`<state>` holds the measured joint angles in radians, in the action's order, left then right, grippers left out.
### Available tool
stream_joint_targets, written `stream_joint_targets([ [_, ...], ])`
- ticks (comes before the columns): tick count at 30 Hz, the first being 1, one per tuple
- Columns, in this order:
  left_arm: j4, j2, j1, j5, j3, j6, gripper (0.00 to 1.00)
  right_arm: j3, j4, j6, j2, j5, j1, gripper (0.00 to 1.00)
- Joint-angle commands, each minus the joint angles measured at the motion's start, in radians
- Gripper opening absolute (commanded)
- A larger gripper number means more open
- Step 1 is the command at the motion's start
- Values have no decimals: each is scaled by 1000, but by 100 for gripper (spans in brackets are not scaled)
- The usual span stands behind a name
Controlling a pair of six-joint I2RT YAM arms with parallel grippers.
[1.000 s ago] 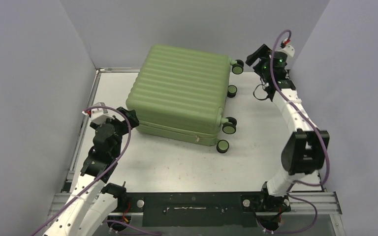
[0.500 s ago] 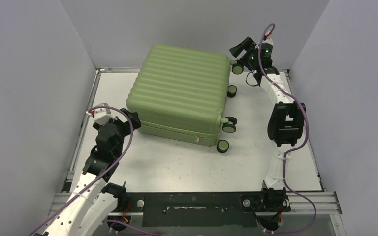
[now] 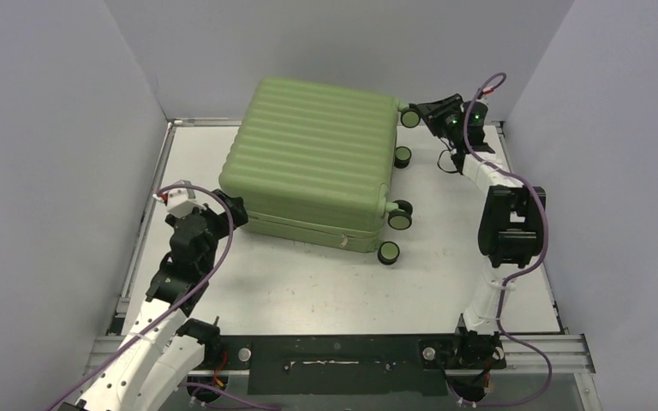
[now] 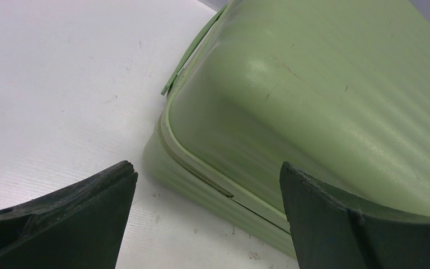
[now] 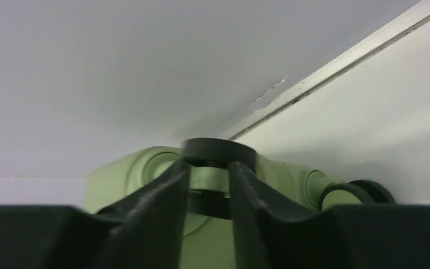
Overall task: Pack the luggage
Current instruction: Move the luggage to the center of the board.
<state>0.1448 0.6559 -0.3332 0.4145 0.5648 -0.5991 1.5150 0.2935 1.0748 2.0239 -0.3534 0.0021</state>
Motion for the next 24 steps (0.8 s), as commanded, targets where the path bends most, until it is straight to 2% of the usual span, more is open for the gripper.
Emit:
stream_joint_targets([
  [1, -52, -1, -4, -19, 4, -10, 97, -68, 30, 13, -101, -82, 30, 23],
  [4, -53, 7, -6, -30, 4, -9, 97, -154, 48, 6, -162, -69, 19, 6],
  [6, -53, 13, -7, -40, 7, -7, 97, -228, 74, 6, -224, -65, 8, 0],
  [9, -51, 22, -10, -50, 13, -7, 97, -333, 87, -20, -322, -50, 0, 0],
  [15, -36, 16, -26, -36, 22, 3, 97, -475, -10, -221, -560, 18, 0, 0],
  [16, -36, 16, -28, -35, 23, 3, 97, -489, -32, -243, -594, 21, 0, 9],
  [19, -28, 16, -30, -23, 23, -3, 97, -532, -95, -290, -675, -15, 13, 50],
  [20, -27, 15, -32, -17, 24, -3, 97, -549, -116, -311, -704, -22, 41, 59],
  [24, -12, 10, -38, 11, 31, 0, 97, -623, -182, -446, -842, -54, 137, 75],
])
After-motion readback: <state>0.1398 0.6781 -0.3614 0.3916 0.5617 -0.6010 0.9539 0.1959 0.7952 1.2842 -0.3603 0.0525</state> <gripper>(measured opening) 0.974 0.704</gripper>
